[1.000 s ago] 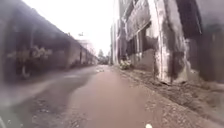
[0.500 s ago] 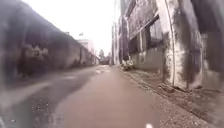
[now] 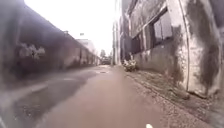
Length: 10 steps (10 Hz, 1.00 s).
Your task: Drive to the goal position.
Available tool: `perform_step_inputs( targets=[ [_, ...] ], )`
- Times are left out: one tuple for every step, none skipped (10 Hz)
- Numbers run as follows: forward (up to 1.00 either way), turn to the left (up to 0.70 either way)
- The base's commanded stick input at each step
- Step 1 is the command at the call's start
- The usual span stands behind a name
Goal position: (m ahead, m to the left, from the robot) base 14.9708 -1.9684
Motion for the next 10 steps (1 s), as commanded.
perform_step_inputs(
  targets=[
    [1.00, 0.00],
    [1.00, 0.00],
    [1.00, 0.00],
    [1.00, 0.00],
    [1.00, 0.00],
    [1.00, 0.00],
    [1.00, 0.00],
    [1.00, 0.00],
    [1.00, 0.00],
    [1.00, 0.00]
  ],
)
